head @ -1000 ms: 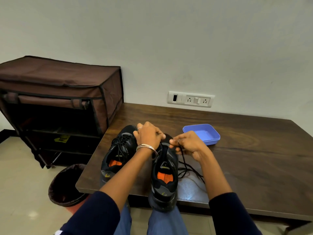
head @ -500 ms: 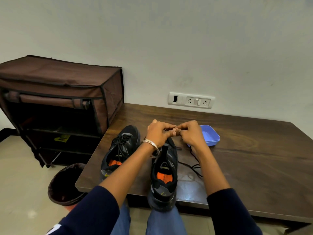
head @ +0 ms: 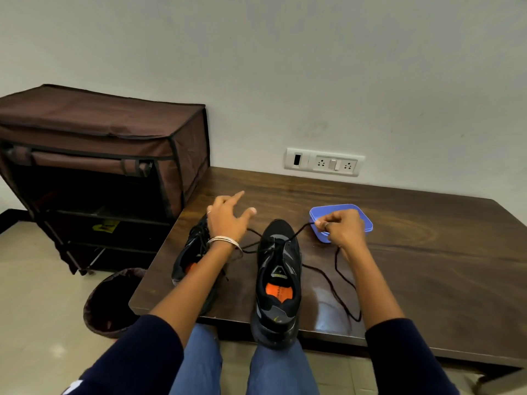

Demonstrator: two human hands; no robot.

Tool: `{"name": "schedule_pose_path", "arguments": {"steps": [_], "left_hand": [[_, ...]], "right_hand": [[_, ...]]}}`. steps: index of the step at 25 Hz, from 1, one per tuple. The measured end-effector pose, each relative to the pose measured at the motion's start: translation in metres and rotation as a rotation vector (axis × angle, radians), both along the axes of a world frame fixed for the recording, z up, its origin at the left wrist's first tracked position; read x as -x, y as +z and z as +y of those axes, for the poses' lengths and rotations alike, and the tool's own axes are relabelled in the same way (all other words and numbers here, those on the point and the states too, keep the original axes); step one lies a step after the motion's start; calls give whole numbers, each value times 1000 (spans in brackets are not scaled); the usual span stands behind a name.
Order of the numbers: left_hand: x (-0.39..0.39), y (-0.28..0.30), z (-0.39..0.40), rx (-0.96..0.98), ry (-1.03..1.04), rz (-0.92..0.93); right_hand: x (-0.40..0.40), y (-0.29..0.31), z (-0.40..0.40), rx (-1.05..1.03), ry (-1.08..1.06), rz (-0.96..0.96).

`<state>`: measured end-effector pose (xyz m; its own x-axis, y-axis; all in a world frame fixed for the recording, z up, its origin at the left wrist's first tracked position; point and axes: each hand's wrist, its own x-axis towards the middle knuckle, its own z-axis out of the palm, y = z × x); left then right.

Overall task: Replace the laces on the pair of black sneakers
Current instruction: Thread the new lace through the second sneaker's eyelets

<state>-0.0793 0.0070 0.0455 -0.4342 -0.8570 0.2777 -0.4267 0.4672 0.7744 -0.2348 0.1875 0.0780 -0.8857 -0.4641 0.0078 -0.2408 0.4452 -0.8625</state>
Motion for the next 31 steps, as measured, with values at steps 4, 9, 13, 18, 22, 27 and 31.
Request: {"name": "schedule_pose_path", "arguments": {"steps": [4,9,13,18,22,27,31], "left_hand": [[18,14,32,52,-512,14],[7,14,20,-29,-328,-22],[-15,6,-5,-55,245,-158],[0,12,23,84,-398,-27],[14,16,40,13,-419,-15],[-2,9,18,-133,124,90],[-2,8,19,-247,278,149]], "right_hand": [[-30,8,-31,39,235,-52],[-21,10,-20,170,234,-219],[1,-9,1,70,44,-158],[-23,-4,-24,19,151,-64],[-37,4,-41,82,203,-133],[-12,-3,-9,132,209,-268],[-4,-9,0,22,253,-212]]}}
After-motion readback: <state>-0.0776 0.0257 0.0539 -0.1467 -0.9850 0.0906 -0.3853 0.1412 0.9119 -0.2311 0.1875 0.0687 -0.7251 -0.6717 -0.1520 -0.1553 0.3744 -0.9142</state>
